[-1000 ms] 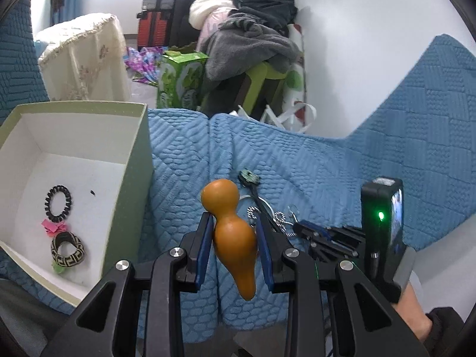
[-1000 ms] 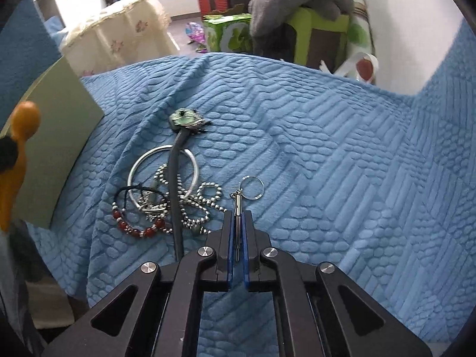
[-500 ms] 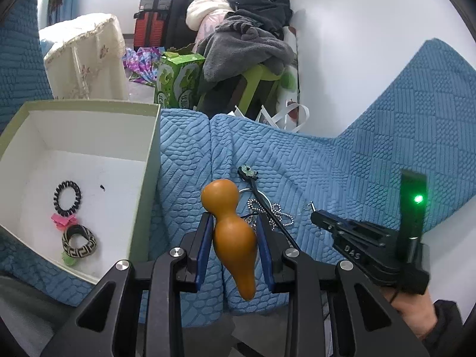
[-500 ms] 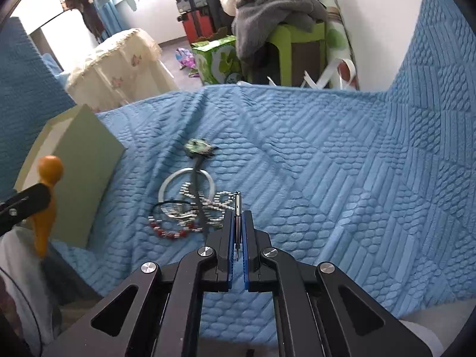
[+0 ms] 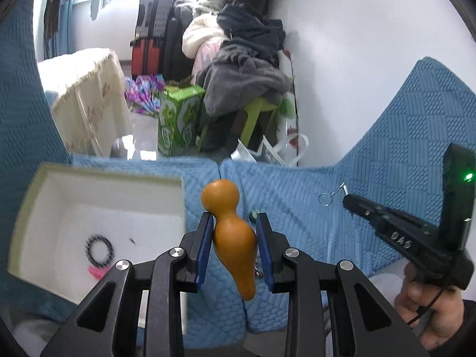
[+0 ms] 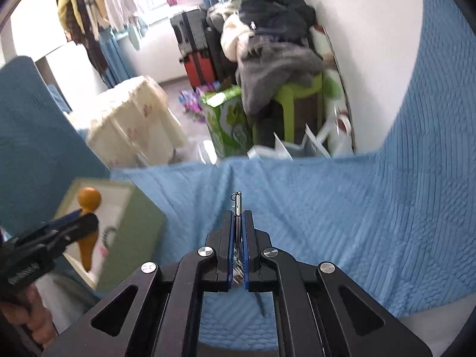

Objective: Organize jewelry
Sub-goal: 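Carry the gourd charm and keyring into the green box and open both grippers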

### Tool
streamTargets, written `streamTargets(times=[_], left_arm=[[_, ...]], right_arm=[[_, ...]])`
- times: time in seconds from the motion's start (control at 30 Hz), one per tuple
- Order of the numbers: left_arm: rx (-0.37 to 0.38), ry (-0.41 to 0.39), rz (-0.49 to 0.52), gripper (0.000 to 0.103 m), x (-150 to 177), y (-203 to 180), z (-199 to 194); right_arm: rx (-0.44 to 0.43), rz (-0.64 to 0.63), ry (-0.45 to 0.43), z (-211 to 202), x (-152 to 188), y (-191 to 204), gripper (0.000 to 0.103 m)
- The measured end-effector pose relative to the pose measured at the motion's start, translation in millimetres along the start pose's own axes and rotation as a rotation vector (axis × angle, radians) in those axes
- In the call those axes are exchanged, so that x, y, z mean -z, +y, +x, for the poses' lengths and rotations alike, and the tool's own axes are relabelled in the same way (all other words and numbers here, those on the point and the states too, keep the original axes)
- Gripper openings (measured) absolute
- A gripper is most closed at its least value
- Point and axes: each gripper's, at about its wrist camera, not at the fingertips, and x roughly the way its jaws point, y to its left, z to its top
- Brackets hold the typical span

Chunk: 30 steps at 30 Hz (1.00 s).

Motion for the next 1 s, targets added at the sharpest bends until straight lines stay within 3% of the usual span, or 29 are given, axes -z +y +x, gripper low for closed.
streamTargets(times=[0.23, 0.47, 0.73, 0.83, 1.0], left_arm=[[-0.035, -0.069, 0.014, 0.029, -41, 33, -36], [-0.06, -0.087, 0.032, 0.029, -56, 70, -57], [-0.076, -0.052, 0.014, 0.029, -40, 118, -56], [-0.043, -0.012, 0.021, 0.029, -29, 132, -49], [-0.049, 0.045, 0.027, 0.029, -7, 150, -34]], right_arm=[[-0.042, 0.003, -0.099, -30, -44, 42, 0.001], [-0.085, -0.009, -0.144, -37, -67, 87, 0.002], [-0.177, -0.037, -0.062, -10, -50, 151, 0.002], [-0.209, -0.041, -0.019, 7, -34, 165, 0.002], [-0.203, -0.035, 0.091, 40, 4, 174, 0.002]])
